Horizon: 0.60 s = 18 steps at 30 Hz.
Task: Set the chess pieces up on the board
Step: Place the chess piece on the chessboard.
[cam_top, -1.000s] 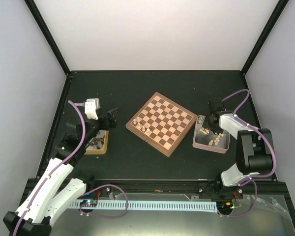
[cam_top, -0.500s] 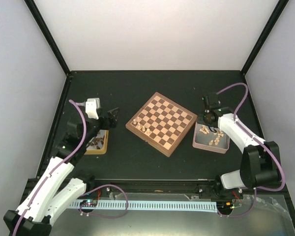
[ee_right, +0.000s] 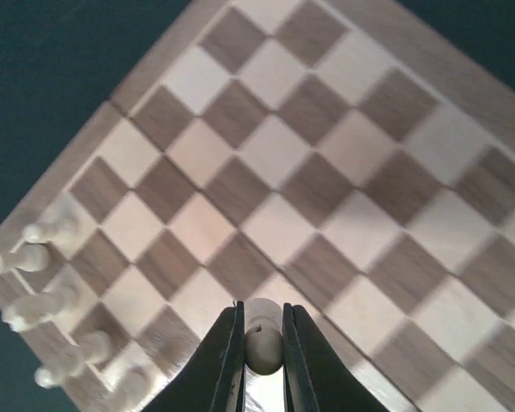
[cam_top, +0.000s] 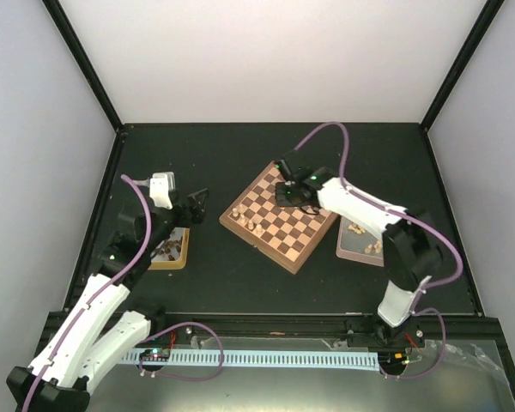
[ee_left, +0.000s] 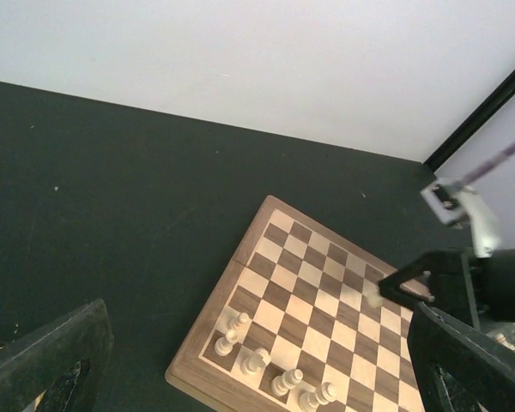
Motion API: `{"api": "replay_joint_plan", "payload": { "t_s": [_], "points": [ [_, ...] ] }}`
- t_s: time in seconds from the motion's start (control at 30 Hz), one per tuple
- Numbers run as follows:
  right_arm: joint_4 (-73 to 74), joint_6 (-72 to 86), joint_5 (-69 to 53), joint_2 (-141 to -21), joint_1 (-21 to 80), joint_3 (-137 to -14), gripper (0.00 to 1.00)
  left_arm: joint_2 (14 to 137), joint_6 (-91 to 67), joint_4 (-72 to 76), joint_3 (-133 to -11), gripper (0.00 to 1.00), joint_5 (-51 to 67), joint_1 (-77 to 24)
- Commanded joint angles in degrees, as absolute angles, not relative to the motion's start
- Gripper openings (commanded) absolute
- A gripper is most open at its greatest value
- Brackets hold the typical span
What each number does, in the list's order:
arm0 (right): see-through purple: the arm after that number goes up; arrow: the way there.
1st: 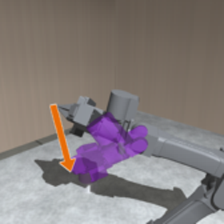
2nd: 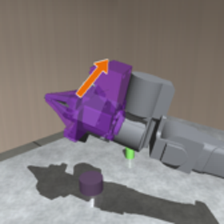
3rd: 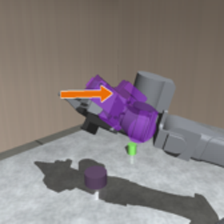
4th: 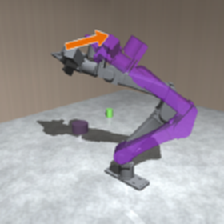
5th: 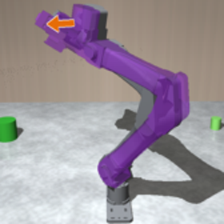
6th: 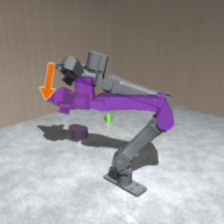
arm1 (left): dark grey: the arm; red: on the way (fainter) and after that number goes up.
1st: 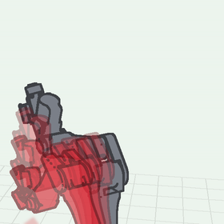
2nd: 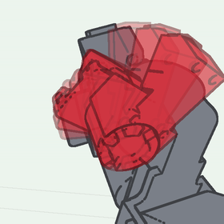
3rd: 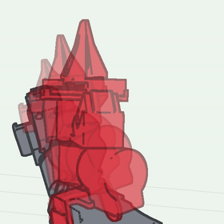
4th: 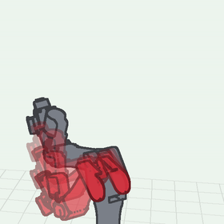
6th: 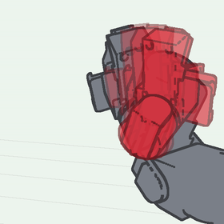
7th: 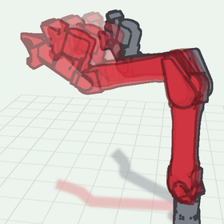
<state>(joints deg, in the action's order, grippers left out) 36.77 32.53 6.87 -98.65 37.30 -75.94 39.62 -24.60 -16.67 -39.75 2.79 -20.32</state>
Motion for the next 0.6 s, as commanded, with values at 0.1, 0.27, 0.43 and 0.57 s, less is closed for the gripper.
{"api": "replay_joint_plan", "payload": {
  "t_s": [0.1,0.27,0.43,0.57],
  "points": [
    [38.64,32.24,9.08,-110.57,44.96,-89.62,0.11,37.49,-24.59,-17.25,-39.51,0.96,1.27,-19.95],
    [42.41,30.96,14.18,-117.19,48.15,-96.34,0.11,35.21,-24.61,-18.55,-39.13,0.96,-2.22,-19.95],
    [42.73,30.72,14.24,-119.85,49.11,-98.86,0.11,32.49,-25.18,-18.43,-37.78,0.96,-5.42,-20.00],
    [43.91,30.34,14.00,-122.34,49.74,-101.59,0.11,31.79,-25.51,-18.41,-37.27,0.96,-6.25,-19.95]
  ]
}}
